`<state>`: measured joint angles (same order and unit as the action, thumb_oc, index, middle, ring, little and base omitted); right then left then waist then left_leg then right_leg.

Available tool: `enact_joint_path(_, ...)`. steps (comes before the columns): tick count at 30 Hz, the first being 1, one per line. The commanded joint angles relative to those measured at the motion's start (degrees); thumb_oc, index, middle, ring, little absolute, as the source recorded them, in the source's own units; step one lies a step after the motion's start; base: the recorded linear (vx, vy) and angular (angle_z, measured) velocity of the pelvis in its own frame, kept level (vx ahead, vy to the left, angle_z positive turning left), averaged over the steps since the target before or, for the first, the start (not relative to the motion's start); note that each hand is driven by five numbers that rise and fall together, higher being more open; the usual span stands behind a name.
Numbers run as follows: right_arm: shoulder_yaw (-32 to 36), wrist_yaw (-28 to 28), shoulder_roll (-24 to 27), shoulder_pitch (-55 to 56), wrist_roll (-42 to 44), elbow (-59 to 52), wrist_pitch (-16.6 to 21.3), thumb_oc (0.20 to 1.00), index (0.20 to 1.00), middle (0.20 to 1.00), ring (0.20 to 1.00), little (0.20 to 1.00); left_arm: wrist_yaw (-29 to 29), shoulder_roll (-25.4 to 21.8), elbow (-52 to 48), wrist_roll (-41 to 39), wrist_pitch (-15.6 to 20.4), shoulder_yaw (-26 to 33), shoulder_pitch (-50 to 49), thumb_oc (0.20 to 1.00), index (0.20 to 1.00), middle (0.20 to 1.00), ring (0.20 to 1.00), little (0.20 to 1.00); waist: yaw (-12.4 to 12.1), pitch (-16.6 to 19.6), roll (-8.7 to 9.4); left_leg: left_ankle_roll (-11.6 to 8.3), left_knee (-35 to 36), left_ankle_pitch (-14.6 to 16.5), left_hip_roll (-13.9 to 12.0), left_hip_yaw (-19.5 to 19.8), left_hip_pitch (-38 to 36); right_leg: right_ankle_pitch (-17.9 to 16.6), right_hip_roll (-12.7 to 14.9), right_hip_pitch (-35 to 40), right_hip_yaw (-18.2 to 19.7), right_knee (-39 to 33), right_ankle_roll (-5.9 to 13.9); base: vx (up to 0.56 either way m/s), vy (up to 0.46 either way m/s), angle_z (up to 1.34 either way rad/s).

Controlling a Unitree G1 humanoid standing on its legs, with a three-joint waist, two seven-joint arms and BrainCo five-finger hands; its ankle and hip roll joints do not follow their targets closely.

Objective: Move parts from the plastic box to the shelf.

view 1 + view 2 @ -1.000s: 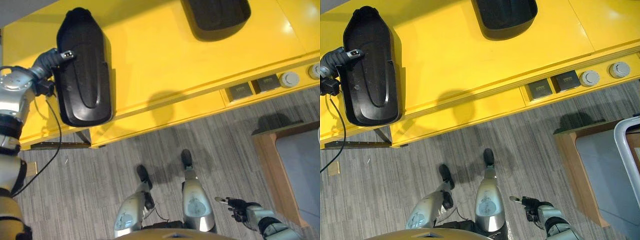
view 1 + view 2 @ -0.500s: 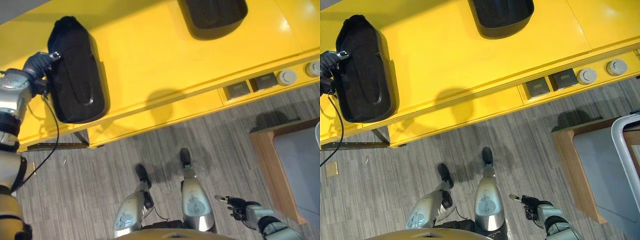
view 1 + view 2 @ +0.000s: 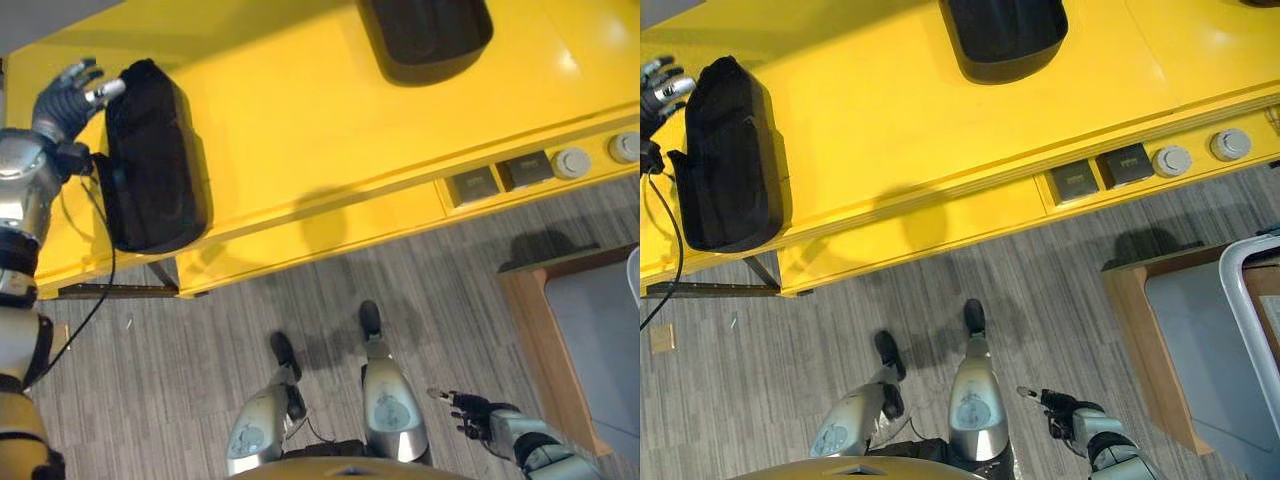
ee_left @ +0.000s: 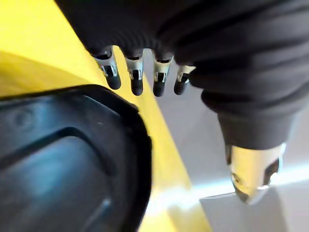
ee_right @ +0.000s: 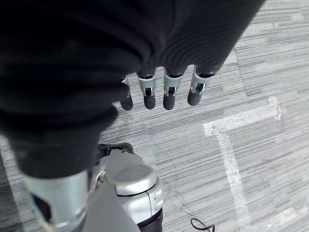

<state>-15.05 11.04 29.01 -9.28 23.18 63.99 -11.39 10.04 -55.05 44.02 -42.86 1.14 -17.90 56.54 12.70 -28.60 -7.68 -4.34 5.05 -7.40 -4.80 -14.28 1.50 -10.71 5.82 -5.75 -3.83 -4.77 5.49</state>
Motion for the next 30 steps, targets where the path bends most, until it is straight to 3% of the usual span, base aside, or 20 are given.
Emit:
enact_joint_path(1,-1.4,0.1,-2.1,2.2,0.3,2.8,0.6,1.0,1.0,1.0,1.0,1.0,-3.2,-1.7,0.2,-0.3,8.7,2.4,5.9,1.0,1.0,1.0,1.0,1.0,0.3,2.9,2.1,0.23,-0.1,4.4,0.3,2.6,1.3,7.5,-3.1,-0.5,4.6,1.8,-2.15,0.0,0.0,0.0)
enact_joint_path(4,-1.3,0.5,-2.9,3.1,0.1,3.4,1.1,1.0,1.0,1.0,1.0,1.0,-6.9,0.0,-3.8,2.4,11.6,2.1,7.8,1.0,1.0,1.0,1.0,1.0,0.4,4.4,2.53,0.17,-0.1,4.8,0.2,2.6,0.3,7.5,-3.3,0.8,4.6,1.2,-1.94,-0.01,-0.044,-0.01)
enact_joint_path(6,-0.9,1.3,-3.4,4.0,-0.8,4.5,1.7,1.0,1.0,1.0,1.0,1.0,-12.5,0.2,-5.6,6.2,14.2,1.4,8.7,1.0,1.0,1.0,1.0,1.0,0.3,6.0,2.69,0.09,-0.1,5.0,0.2,2.4,-0.5,7.3,-3.3,2.0,4.4,0.7,-1.68,0.01,-0.043,-0.02)
enact_joint_path(8,-0.7,2.1,-3.8,4.9,-2.0,5.4,2.3,1.0,1.0,1.0,1.0,1.0,-16.6,0.2,-7.5,5.2,19.0,1.2,9.0,1.0,1.0,1.0,1.0,1.0,0.0,8.3,2.82,0.03,-0.1,5.4,0.3,2.0,-2.0,7.6,-3.2,3.8,3.8,0.4,-1.44,0.0,-0.039,-0.12)
enact_joint_path(10,-0.3,2.4,-4.1,5.2,-2.6,5.5,1.7,1.0,1.0,1.0,1.0,1.0,-17.0,0.6,-10.1,5.9,21.4,2.5,6.6,1.0,1.0,1.0,1.0,1.0,-0.5,9.9,2.91,0.0,-0.1,5.9,0.4,1.9,-3.1,8.0,-3.0,5.3,3.2,0.2,-1.19,-0.01,-0.026,-0.16)
enact_joint_path(15,0.1,1.5,-6.8,6.0,-4.5,6.2,0.9,1.0,1.0,1.0,1.0,1.0,-15.8,5.2,-23.9,10.2,20.9,8.2,-8.0,1.0,1.0,1.0,1.0,1.0,-2.9,14.8,3.3,0.15,-0.1,6.7,0.6,1.5,-5.6,8.6,-2.3,8.6,1.1,-0.1,-1.23,-0.01,-0.02,-0.01)
enact_joint_path(16,-0.1,0.4,-8.0,6.4,-4.4,6.4,0.9,1.0,1.0,1.0,1.0,1.0,-13.8,7.7,-30.7,9.3,22.2,10.6,-14.8,0.784,0.784,0.784,0.784,0.784,-4.0,16.2,3.49,0.28,-0.1,6.9,0.7,1.9,-6.5,8.9,-2.0,9.8,0.3,-0.1,-1.35,-0.03,-0.017,0.12)
enact_joint_path(17,0.2,0.2,-8.7,6.3,-4.3,6.3,0.6,1.0,1.0,1.0,1.0,1.0,-11.4,9.8,-34.2,8.6,21.0,12.2,-18.5,0.228,0.228,0.228,0.228,0.228,-4.8,16.7,3.74,0.35,-0.1,7.1,0.7,2.1,-6.9,9.1,-1.9,10.4,-0.1,-0.1,-1.43,-0.05,-0.026,0.34)
enact_joint_path(18,0.4,-0.8,-10.0,6.5,-4.1,5.8,0.1,1.0,1.0,1.0,1.0,1.0,-11.6,14.4,-40.4,13.9,22.0,14.2,-28.2,0.2,0.2,0.2,0.2,0.2,-6.2,18.0,4.15,0.69,-0.1,7.5,1.0,3.0,-7.8,9.5,-1.7,12.0,-0.8,-0.2,-1.46,-0.05,-0.016,0.41)
enact_joint_path(19,0.4,-0.8,-10.0,6.5,-4.1,5.8,0.1,1.0,1.0,1.0,1.0,1.0,-11.6,14.4,-40.4,13.9,22.0,14.2,-28.2,0.2,0.2,0.2,0.2,0.2,-6.2,18.0,4.15,0.69,-0.1,7.5,1.0,3.0,-7.8,9.5,-1.7,12.0,-0.8,-0.2,-1.46,-0.1,-0.067,0.43)
enact_joint_path(20,0.4,-3.2,-12.1,6.5,-2.7,6.4,0.4,1.0,1.0,1.0,1.0,1.0,-7.2,23.9,-44.3,10.6,20.2,13.4,-39.8,0.2,0.2,0.2,0.2,0.2,-9.2,19.9,5.43,1.89,-0.1,8.5,1.7,5.4,-9.5,10.4,-1.8,14.8,-2.0,0.0,-1.78,-0.07,-0.071,0.34)
enact_joint_path(22,0.8,-3.9,-12.4,5.8,-1.6,7.1,-0.7,1.0,1.0,1.0,1.0,1.0,-4.3,27.2,-45.1,5.6,17.5,12.6,-43.3,0.2,0.2,0.2,0.2,0.2,-10.5,20.3,6.03,2.39,-0.1,8.9,2.0,6.6,-10.3,10.7,-1.9,15.7,-2.7,0.2,-1.93,-0.04,-0.057,0.5)
enact_joint_path(25,1.4,-3.8,-12.2,5.5,-1.3,7.4,-1.5,1.0,1.0,1.0,1.0,1.0,-3.5,28.8,-45.5,5.8,16.1,12.4,-45.8,0.2,0.2,0.2,0.2,0.2,-11.3,20.5,6.34,2.83,-0.1,9.3,2.3,7.5,-10.8,11.0,-2.0,16.3,-3.0,0.4,-2.09,0.01,-0.018,0.34)
enact_joint_path(30,1.2,-2.9,-12.4,5.8,-1.6,7.3,-2.8,1.0,1.0,1.0,1.0,1.0,-6.8,29.4,-44.0,9.2,10.5,10.2,-47.9,0.2,0.2,0.2,0.2,0.2,-11.9,20.3,6.85,3.34,-0.1,9.7,2.6,8.0,-11.0,10.9,-1.9,16.5,-3.7,0.6,-1.87,0.03,-0.036,0.07)
